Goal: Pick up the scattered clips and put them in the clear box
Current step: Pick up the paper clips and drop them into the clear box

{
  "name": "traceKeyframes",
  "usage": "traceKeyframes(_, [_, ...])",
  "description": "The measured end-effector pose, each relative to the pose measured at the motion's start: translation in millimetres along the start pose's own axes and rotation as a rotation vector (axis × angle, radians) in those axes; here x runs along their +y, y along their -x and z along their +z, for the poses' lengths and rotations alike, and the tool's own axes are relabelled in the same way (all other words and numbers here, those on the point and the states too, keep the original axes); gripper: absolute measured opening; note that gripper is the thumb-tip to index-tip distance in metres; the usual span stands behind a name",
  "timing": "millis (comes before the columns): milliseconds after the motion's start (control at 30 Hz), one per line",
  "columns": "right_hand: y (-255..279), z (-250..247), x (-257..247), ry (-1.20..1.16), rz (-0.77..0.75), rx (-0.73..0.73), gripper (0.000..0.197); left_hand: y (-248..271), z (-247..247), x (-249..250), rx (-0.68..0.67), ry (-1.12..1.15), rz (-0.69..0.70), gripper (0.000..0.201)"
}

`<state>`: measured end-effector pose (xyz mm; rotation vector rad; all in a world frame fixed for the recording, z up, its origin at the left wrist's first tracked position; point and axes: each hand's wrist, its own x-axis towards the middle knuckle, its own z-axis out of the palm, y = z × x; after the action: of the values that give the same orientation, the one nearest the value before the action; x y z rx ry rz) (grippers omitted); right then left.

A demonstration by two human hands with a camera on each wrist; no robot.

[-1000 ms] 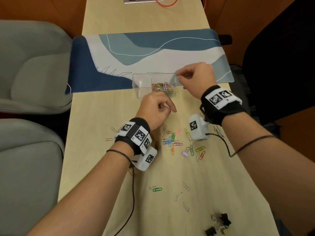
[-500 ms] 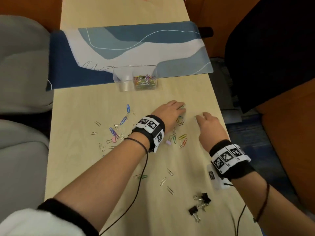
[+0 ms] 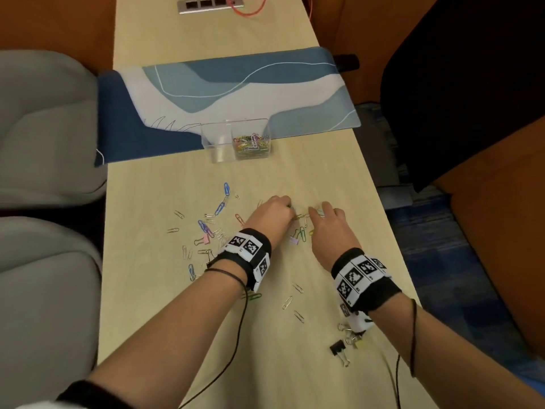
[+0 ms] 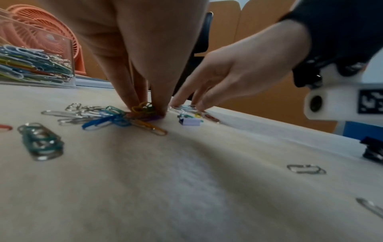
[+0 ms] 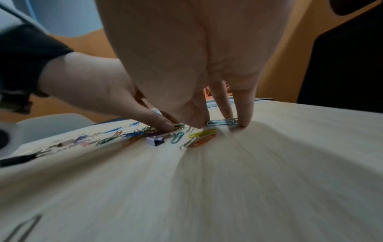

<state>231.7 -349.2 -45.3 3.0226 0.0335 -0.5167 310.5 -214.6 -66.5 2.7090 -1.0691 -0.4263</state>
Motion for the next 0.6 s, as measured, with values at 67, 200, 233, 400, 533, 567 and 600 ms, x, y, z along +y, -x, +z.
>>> traceKeyframes(67, [6,6,2,0.004,-0.044,-0.017,0.048,1,-1,0,-0.028,-0.022,-0.053,0.019])
traceKeyframes(200, [11,-1,6,-0.067,-0.057,-0.021,0.041,8,-9,1,-0.016,0.057,-0.117,0.023])
traceKeyframes(233, [10,-4,7,-0.051,-0.072,-0.031,0.036,11,-11,0,0.011,0.116,-0.146,0.023])
traceKeyframes(400, [0,-17,9,0.012,-0.12,-0.107,0.022,29,-20,-11,0.175,0.37,-0.259,0.014])
traceKeyframes(533, [-9,-27,9,0.039,-0.122,-0.151,0.014,36,-32,-20,0.254,0.48,-0.311,0.012])
traceKeyframes(567, [-12,-29,9,0.022,-0.103,-0.147,0.013,37,-36,-23,0.289,0.513,-0.321,0.011])
traceKeyframes(600, [-15,-31,11,-0.021,-0.073,-0.14,0.014,39,-41,-25,0.329,0.543,-0.327,0.011])
